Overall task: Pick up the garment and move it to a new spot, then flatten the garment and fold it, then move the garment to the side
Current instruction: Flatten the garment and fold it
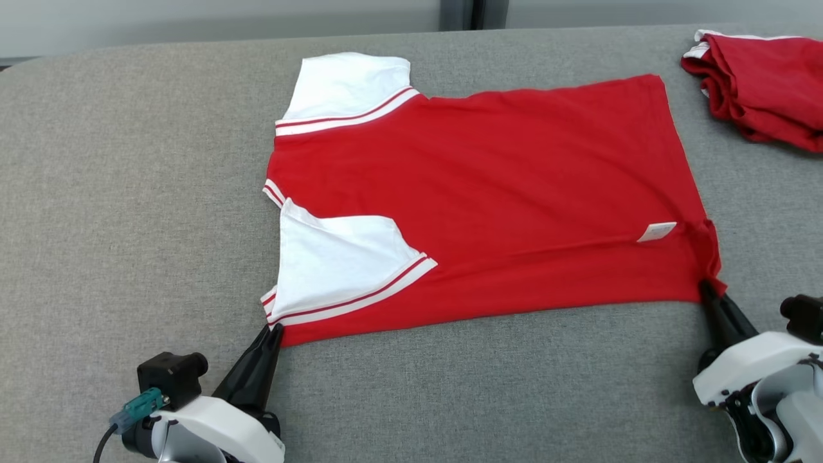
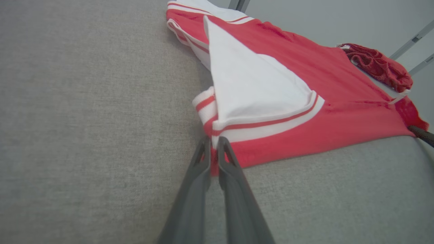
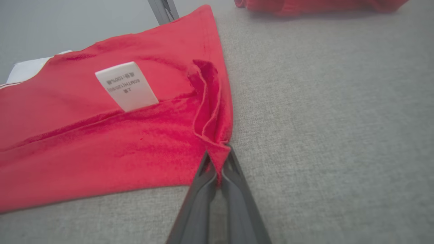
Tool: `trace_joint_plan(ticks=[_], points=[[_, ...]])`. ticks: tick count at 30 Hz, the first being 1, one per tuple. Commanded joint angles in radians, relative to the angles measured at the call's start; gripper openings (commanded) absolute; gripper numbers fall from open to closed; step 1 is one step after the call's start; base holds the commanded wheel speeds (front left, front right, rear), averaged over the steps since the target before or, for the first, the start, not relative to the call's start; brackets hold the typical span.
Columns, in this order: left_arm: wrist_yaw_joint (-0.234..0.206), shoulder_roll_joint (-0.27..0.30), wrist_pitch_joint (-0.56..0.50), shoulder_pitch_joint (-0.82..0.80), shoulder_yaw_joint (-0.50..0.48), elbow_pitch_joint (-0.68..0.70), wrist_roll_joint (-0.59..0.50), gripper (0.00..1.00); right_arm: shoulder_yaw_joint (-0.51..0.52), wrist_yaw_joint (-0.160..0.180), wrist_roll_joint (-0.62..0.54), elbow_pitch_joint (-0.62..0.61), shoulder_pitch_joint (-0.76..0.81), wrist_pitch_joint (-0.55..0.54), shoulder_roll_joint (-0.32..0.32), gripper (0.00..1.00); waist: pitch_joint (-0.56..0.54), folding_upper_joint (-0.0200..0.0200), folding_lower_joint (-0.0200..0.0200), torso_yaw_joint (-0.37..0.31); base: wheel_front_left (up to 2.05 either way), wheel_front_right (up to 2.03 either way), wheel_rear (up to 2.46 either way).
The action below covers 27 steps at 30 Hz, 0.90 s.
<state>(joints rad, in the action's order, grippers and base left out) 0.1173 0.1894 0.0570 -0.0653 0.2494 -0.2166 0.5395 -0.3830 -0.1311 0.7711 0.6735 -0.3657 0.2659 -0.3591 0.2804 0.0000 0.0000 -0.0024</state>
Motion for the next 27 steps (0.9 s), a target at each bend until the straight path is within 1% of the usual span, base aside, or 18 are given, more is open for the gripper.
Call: trace_joint_plan(ticks=[1, 9, 14, 19, 23, 24, 25, 27], points=[[-0.007, 0.014, -0.004, 0.017, -0.007, 0.011, 0.002, 0.00, -0.003, 0.001, 0.013, -0.010, 0.034, -0.002, -0.020, 0.00, -0.008, 0.0000, 0.0000, -0.004, 0.00, 0.00, 0.00], [-0.041, 0.043, -0.065, 0.086, -0.001, 0.104, 0.005, 0.00, -0.018, 0.002, 0.060, -0.089, 0.137, -0.008, -0.071, 0.00, -0.033, 0.0000, 0.0000, -0.010, 0.00, 0.00, 0.00], [-0.061, 0.055, -0.110, 0.136, 0.005, 0.162, 0.012, 0.00, -0.013, 0.002, 0.064, -0.122, 0.166, -0.025, -0.088, 0.00, -0.038, 0.0000, 0.0000, -0.014, 0.00, 0.00, 0.00], [-0.088, 0.066, -0.161, 0.185, 0.012, 0.232, 0.020, 0.00, 0.005, 0.002, 0.044, -0.128, 0.178, -0.038, -0.093, 0.00, -0.040, 0.0000, 0.0000, -0.012, 0.00, 0.00, 0.00], [-0.103, 0.059, -0.197, 0.209, 0.017, 0.262, 0.041, 0.00, 0.018, 0.002, 0.030, -0.128, 0.191, -0.046, -0.087, 0.00, -0.040, 0.0000, 0.0000, -0.004, 0.00, 0.00, 0.00], [-0.106, 0.059, -0.200, 0.213, 0.017, 0.266, 0.044, 0.00, 0.024, 0.002, 0.025, -0.126, 0.191, -0.045, -0.084, 0.07, -0.040, 0.0000, 0.0000, -0.003, 0.00, 0.00, 0.00], [-0.111, 0.053, -0.198, 0.213, 0.011, 0.270, 0.050, 0.00, 0.030, 0.002, 0.020, -0.124, 0.192, -0.046, -0.081, 0.19, -0.040, 0.0000, 0.0000, -0.003, 0.00, 0.00, 0.00], [-0.116, 0.050, -0.199, 0.214, 0.007, 0.269, 0.054, 0.00, 0.043, 0.002, 0.011, -0.122, 0.188, -0.047, -0.074, 0.45, -0.040, 0.0000, 0.0000, -0.003, 0.00, 0.00, 0.00]])
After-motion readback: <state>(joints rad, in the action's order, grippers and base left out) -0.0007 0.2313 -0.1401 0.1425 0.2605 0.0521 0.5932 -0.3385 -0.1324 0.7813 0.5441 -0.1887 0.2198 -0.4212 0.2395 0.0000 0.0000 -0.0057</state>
